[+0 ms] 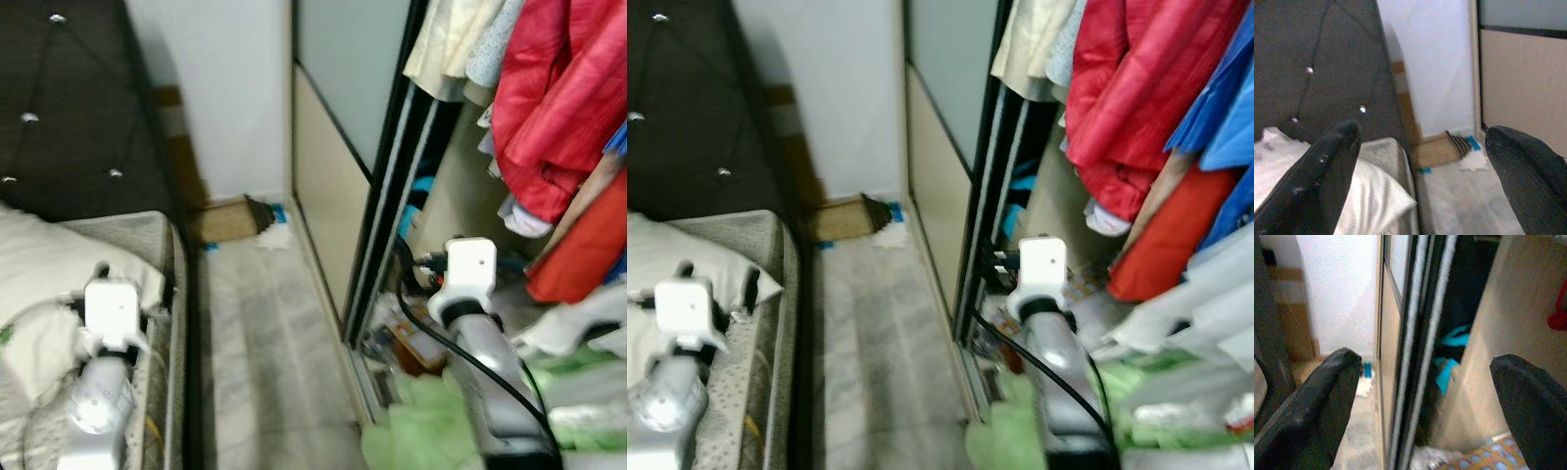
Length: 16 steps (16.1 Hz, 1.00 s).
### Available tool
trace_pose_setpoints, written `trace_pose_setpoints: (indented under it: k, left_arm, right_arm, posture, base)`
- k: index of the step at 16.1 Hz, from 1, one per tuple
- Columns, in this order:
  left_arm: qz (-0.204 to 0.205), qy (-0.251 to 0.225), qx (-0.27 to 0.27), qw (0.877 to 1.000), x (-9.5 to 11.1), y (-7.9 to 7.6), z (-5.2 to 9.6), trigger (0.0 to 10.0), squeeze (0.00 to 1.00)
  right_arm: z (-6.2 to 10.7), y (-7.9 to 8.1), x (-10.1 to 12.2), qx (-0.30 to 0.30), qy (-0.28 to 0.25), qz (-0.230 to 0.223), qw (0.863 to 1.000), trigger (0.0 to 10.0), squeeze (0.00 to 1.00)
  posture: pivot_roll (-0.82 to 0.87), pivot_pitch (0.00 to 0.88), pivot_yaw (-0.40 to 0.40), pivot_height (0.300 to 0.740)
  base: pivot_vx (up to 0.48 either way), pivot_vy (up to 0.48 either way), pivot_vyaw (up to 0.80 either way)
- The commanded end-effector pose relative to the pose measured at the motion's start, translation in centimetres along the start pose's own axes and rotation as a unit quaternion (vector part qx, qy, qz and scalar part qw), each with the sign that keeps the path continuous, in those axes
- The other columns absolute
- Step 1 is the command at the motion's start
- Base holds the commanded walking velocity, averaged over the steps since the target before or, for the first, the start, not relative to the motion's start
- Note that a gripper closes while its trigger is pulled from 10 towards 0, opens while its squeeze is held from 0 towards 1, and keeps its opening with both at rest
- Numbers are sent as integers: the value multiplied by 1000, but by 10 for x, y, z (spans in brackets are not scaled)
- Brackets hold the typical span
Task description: Clean up the room
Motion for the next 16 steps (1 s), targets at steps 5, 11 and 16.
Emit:
trace_pose_setpoints:
  k: [5,11,16]
  left_arm:
    - [2,5,4,1000,1,0,16,10000,0]
    - [2,-8,-16,1000,12,-7,1,10000,0]
    - [0,-4,-15,1000,12,-8,6,10000,0]
  right_arm:
    - [5,6,-3,35,8,24,999,10000,0]
    - [9,-1,-1,17,-1,16,1000,10000,0]
    - [9,11,1,43,-8,20,999,10000,0]
  posture:
    - [-27,17,-76,740]
    - [-44,28,-27,740]
    - [-18,46,-39,740]
  base:
    - [0,0,640]
    - [0,0,800]
    - [0,0,800]
Point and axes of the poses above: a point about 5 cm out from each wrist's last joint towards the gripper, its own z axis pointing back from the gripper into the wrist, its own x axis along the axis of the wrist's last joint, y = z × x, the point moved 2 cm from there along -z, pointing out of the wrist towards the gripper, and after that the axes turned 5 degrees about -z, right-handed, at the moved point
